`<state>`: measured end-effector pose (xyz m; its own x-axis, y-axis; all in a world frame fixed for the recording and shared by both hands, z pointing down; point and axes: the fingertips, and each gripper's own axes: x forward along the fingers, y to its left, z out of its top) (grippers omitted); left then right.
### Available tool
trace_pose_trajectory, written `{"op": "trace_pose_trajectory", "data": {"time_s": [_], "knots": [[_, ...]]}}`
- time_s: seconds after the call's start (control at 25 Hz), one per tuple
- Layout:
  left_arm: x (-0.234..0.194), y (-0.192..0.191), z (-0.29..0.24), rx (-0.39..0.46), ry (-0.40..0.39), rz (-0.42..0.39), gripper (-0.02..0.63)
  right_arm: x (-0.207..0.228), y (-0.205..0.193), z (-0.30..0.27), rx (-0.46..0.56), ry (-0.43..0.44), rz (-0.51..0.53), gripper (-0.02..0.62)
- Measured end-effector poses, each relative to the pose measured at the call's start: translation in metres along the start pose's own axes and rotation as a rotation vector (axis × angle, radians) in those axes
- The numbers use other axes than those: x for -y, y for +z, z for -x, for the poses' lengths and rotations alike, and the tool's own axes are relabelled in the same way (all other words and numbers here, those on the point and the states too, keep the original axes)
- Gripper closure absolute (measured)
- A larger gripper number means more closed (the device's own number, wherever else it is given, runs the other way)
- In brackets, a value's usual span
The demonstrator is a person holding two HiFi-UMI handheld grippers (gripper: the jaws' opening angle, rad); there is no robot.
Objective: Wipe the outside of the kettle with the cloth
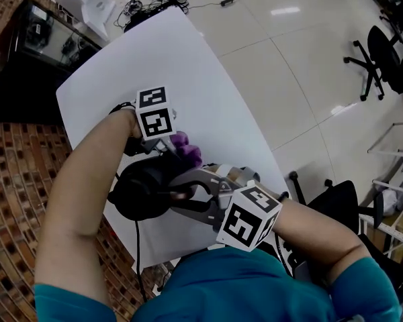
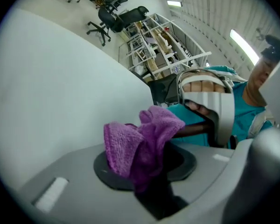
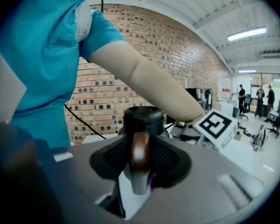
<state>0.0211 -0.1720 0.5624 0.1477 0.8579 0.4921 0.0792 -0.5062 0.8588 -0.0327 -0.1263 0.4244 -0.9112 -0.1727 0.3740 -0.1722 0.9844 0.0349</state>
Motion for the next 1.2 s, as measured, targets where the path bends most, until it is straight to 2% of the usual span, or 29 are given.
{"op": "trace_pose_trajectory", "data": {"time_s": [0.16,0.36,0.56,0.76,0.84,0.96,1.12,1.2], "knots": [[-0.014,-0.019,0.036,0.171,0.057,0.073,0.468,0.0,-0.002,0.0,-0.014,-0.003,0.004,0.472],[-0.016,-0.057,0.069,0.47,0.1,0.147,0.469,0.0,-0.001,-0.001,-0.04,0.003,0.027,0.472],[-0.013,-0.092,0.085,0.757,0.169,0.176,0.469,0.006,-0.005,0.0,-0.072,-0.001,0.027,0.471],[0.001,-0.131,0.089,0.966,0.247,0.186,0.471,0.012,-0.006,-0.004,-0.107,-0.01,0.03,0.471],[0.01,-0.148,0.084,1.004,0.309,0.17,0.471,0.013,-0.008,-0.005,-0.12,-0.014,0.033,0.471],[0.036,-0.173,0.083,1.053,0.471,0.14,0.469,0.013,-0.01,-0.006,-0.139,-0.021,0.029,0.471],[0.096,-0.179,0.084,1.277,0.667,0.174,0.469,0.015,-0.012,-0.007,-0.166,-0.04,0.045,0.469],[0.115,-0.171,0.065,1.329,0.74,0.21,0.469,0.014,-0.013,-0.009,-0.174,-0.043,0.041,0.471]]}}
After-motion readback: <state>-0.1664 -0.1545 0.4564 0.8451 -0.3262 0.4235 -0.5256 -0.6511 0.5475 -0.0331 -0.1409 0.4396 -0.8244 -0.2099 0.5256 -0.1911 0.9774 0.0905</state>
